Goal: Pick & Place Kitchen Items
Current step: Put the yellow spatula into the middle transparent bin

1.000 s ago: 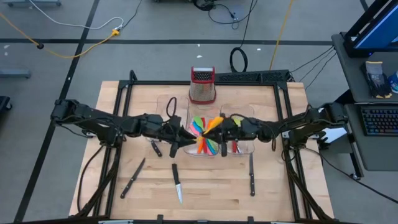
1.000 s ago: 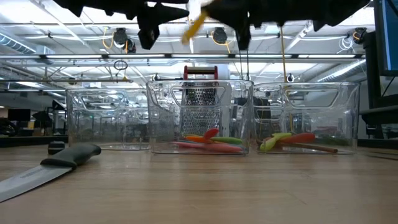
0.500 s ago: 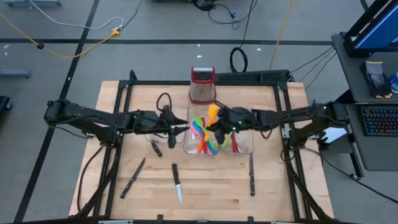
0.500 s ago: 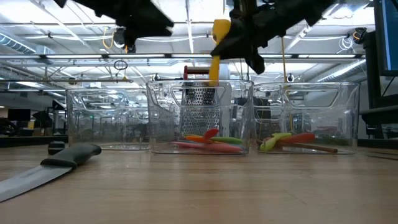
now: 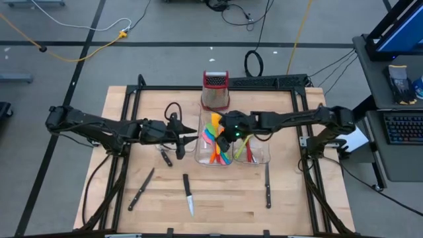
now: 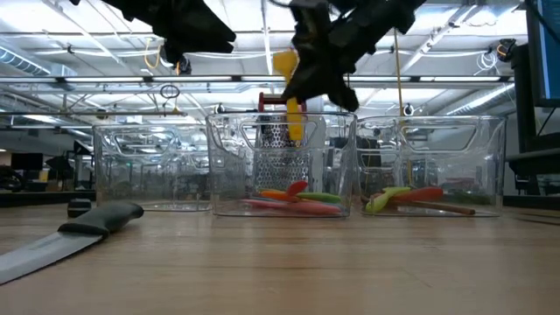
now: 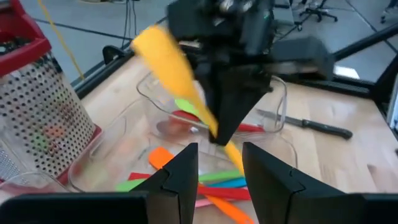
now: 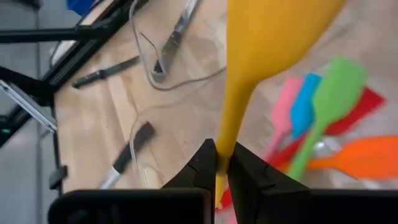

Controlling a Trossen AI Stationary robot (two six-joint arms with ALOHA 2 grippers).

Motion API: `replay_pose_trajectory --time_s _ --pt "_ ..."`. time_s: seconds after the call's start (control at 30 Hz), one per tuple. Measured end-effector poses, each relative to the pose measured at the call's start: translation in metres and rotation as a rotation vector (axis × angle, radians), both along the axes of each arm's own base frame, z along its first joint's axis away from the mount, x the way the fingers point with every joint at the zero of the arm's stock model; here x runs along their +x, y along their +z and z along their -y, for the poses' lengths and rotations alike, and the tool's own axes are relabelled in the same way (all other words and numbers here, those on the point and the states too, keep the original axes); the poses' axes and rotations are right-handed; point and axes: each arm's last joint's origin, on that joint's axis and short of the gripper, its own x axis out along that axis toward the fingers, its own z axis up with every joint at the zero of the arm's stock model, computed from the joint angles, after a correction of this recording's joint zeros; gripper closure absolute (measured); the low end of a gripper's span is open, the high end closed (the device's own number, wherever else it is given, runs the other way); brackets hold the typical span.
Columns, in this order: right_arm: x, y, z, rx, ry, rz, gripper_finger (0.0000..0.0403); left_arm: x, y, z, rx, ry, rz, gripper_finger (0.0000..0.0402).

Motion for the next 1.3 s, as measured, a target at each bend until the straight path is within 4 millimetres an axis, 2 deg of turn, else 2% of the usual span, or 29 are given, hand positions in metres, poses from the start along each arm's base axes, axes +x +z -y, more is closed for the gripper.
replay_pose_trajectory --time_s 0.43,0.6,0.87,1.3 --pt "0.020 -0.037 0.015 0.149 0.049 -0.054 0.0390 -0.001 -0.001 0.008 0.009 -0.034 -0.013 0.0275" --pt "0.022 -0.047 0.020 0.197 0.055 -0.089 0.0390 -0.001 -0.001 0.008 0.013 -0.035 -0.014 0.0275" --pt "0.021 -0.047 0.020 0.227 0.081 -0.094 0.0359 -0.001 -0.002 0.008 0.014 -0.035 -0.020 0.0275" --pt "0.020 -0.047 0.020 0.232 0.072 -0.102 0.0380 -0.001 -0.002 0.008 -0.003 -0.039 -0.018 0.0275"
